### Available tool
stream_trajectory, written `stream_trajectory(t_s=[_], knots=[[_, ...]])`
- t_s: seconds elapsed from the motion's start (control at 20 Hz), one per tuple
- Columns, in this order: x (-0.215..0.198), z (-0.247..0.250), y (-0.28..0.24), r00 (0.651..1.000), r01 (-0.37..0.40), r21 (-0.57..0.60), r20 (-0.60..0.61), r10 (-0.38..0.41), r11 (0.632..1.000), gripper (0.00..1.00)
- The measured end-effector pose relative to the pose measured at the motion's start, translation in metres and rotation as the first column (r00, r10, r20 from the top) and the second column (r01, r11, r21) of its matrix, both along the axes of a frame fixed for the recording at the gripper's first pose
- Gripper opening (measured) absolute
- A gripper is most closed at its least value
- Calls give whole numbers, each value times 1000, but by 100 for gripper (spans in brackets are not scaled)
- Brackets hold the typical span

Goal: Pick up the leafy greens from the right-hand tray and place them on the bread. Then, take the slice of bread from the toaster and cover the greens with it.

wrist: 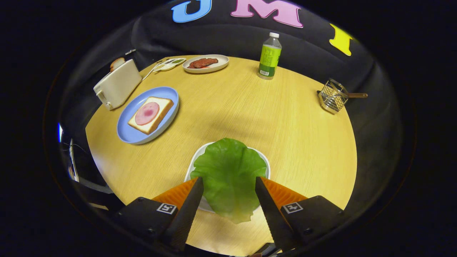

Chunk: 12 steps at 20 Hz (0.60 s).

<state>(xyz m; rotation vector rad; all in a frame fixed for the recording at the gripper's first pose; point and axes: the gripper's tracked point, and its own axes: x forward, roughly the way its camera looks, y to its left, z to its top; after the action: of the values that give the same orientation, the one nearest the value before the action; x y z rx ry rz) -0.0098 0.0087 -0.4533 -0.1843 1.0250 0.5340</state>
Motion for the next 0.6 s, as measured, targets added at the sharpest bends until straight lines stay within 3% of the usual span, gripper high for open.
stream_trajectory(t_s=[0.25, 0.5, 0.6], knots=[[7, -25, 7, 997, -19, -19, -69, 17, 1000, 91], [4, -27, 3, 992, -51, -38, -115, 47, 998, 84], [7, -27, 2, 992, -47, -41, -120, 42, 998, 49]])
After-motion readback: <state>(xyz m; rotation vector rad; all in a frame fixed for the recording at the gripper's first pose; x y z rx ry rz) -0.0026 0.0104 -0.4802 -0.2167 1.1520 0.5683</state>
